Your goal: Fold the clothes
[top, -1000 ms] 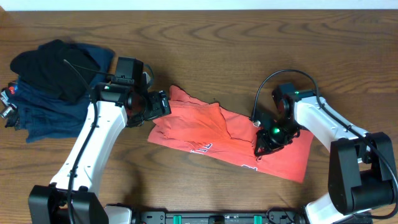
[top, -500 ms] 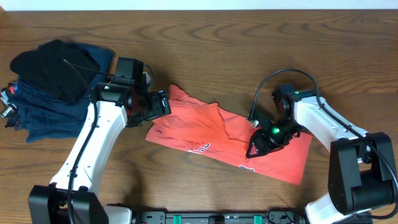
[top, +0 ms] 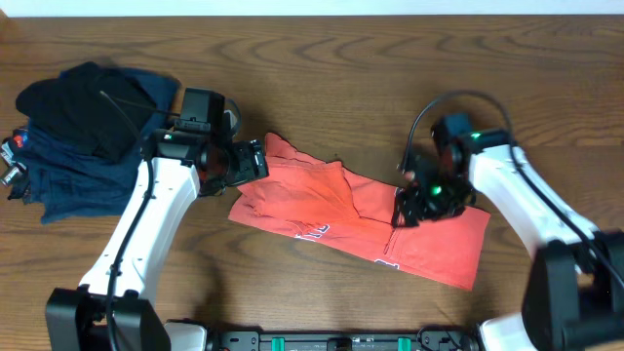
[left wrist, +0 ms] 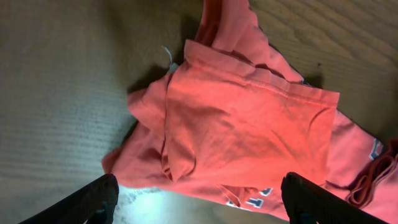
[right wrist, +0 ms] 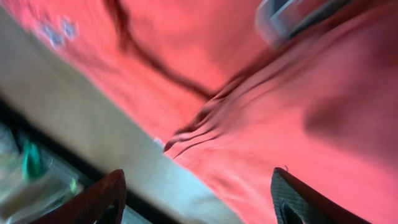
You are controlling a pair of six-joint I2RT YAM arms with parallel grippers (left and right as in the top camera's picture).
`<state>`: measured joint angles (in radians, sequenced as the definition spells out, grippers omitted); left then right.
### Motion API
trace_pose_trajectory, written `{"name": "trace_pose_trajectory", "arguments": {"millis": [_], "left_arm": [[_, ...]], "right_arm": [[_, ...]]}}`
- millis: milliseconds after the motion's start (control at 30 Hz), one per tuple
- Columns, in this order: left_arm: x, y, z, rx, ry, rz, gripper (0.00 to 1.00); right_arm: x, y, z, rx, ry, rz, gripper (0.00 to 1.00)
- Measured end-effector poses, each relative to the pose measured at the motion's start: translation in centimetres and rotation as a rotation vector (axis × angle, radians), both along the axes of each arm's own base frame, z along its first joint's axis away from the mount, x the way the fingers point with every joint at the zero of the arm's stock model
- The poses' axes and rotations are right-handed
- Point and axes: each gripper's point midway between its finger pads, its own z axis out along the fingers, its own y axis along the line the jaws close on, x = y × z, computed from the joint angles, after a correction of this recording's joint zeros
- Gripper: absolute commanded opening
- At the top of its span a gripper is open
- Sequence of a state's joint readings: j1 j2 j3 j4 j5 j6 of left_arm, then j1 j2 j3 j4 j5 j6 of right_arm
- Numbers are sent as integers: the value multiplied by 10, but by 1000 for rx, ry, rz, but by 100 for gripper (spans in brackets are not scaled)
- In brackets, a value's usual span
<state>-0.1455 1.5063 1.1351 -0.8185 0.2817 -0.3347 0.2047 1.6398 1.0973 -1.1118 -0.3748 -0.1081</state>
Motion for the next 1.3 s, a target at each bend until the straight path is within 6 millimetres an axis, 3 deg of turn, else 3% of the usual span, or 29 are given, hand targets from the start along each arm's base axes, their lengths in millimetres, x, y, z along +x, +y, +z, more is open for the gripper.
{"name": "trace_pose_trajectory", "arguments": {"millis": [67,100,233,400,533,567,633,767,867,900,1067,1133,1300], "left_arm": [[2,0,-6,6,6,-19,88],[4,-1,-13,12,18,-31,89],[12,-2,-48,35,70,-97,93],[25,-4,-101,61,104,-203,97],[38,-6,-106,74,38,-277,96],[38,-6,-106,76,33,-289,91],[36,-6,-107,75,40,-309,72],[23,-12,-109,39,85,-344,45],[13,-19,-112,21,121,-375,13],[11,-20,-113,17,126,-379,8],[8,-31,-112,3,127,-408,6],[9,-31,-111,1,129,-396,6],[35,-25,-97,-12,92,-300,6]], "right_arm": [[15,-8,19,-53,-90,-54,86],[21,-14,29,-77,-129,-89,99],[24,-31,52,-128,-201,-185,99],[11,-38,50,-166,-141,-246,99],[4,-40,41,-179,-103,-287,99],[3,-40,38,-182,-95,-295,99],[-1,-41,32,-188,-80,-307,99],[-6,-43,21,-200,-59,-334,99],[-12,-48,10,-234,-35,-378,97],[-14,-50,8,-245,-29,-389,95],[-26,-61,-9,-315,2,-448,72],[-23,-64,-17,-326,-19,-465,68],[-11,-71,-34,-347,-95,-517,53]]}}
